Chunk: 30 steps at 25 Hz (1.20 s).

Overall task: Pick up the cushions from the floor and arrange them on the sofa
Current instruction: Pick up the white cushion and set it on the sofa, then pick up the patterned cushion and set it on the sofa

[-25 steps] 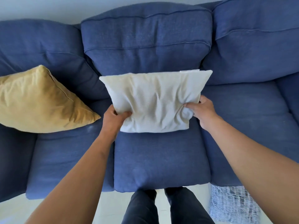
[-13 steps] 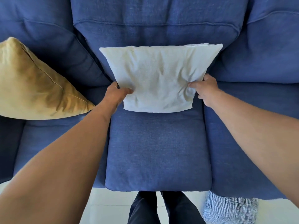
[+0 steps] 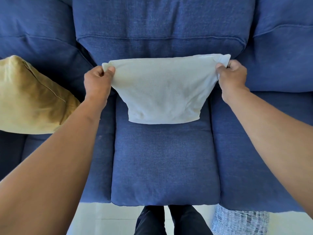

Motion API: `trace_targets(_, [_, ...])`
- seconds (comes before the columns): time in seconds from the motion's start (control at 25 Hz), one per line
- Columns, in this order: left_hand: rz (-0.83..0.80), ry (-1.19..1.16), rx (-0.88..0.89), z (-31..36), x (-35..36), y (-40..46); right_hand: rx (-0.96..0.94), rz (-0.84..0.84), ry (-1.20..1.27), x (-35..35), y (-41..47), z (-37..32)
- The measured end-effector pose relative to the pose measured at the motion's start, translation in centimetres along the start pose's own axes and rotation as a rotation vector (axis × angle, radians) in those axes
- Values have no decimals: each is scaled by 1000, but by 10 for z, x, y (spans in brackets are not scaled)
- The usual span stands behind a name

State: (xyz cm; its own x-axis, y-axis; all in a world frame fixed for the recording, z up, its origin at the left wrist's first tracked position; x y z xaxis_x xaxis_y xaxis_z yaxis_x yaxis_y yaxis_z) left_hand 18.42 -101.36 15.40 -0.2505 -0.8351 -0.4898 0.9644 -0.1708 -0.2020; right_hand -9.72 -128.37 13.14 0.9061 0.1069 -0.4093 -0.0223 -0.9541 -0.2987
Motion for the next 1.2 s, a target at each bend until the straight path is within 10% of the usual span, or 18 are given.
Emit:
trace_targets(0.52, [242,206,30,8,-24,-70,-35,-42,-200,-33,-45,9])
trace_targets(1.2, [-637,529,593,-23,-16,-302,-183,-53,-735,-194,-250,90])
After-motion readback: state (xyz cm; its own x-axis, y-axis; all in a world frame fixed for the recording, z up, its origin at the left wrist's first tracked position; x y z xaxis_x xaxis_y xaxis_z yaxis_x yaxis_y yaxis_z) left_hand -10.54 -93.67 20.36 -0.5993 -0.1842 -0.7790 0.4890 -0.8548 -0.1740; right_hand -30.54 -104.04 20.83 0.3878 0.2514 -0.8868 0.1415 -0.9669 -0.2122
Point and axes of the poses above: each hand's wrist, its own y-axis towards the middle knuckle, its own x-axis out of the palm, z = x × y, the point moved 2 cm from there along y, towards the middle knuckle, and after that the axes turned 11 degrees about z, right-handed, at the moved point
